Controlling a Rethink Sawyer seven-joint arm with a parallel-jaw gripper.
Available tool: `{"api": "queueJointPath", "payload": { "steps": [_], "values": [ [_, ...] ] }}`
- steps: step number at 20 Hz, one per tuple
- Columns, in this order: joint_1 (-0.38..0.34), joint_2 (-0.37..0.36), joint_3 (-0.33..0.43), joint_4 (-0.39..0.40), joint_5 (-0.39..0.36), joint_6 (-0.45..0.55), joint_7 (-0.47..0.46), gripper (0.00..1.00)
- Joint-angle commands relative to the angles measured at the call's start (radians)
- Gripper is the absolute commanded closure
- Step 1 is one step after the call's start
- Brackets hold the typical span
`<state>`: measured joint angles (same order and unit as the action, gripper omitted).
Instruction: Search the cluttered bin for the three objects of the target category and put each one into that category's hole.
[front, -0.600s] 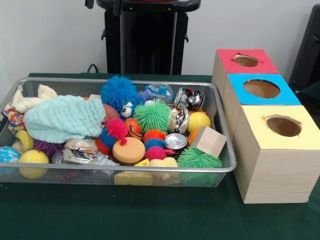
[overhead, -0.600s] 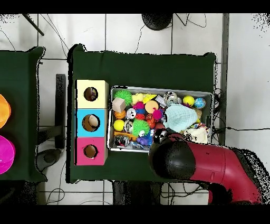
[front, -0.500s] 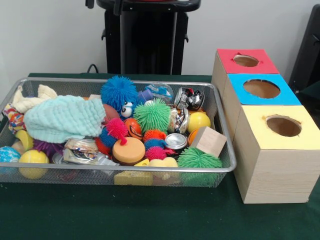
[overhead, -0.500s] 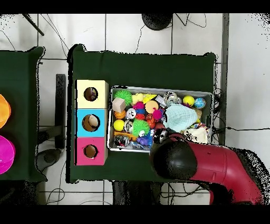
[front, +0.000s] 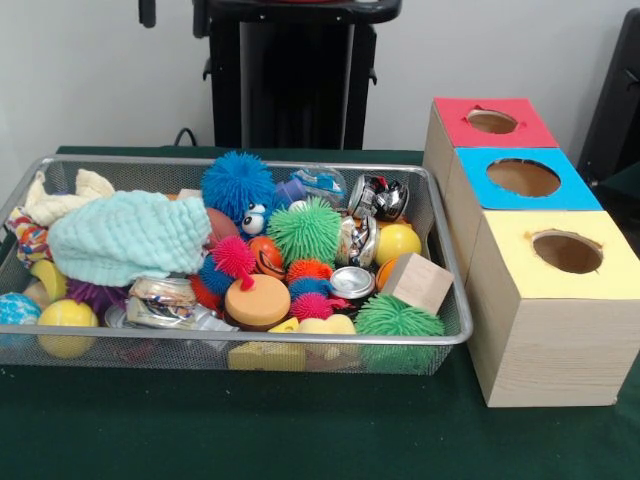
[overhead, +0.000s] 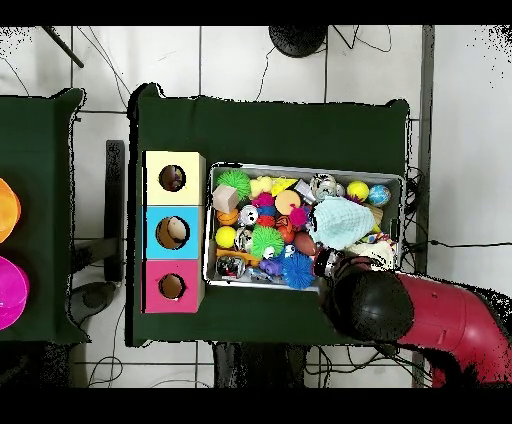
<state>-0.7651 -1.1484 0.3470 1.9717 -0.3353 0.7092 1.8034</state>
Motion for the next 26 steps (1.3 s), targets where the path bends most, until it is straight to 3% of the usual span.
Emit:
{"api": "queueJointPath", "payload": {
  "steps": [1,4,19,22,26],
  "values": [
    [-0.008,0.184,0.052,0.098,-0.174,-0.155,-0.124,0.0],
    [0.011,0.286,0.034,0.055,-0.233,-0.194,-0.084,0.0],
    [0.146,0.522,-0.109,-0.088,-0.412,-0.355,0.086,0.0],
    [0.208,0.544,-0.155,-0.147,-0.453,-0.384,0.107,0.0],
    [0.318,0.521,-0.239,-0.224,-0.513,-0.393,0.149,0.0]
  ]
}}
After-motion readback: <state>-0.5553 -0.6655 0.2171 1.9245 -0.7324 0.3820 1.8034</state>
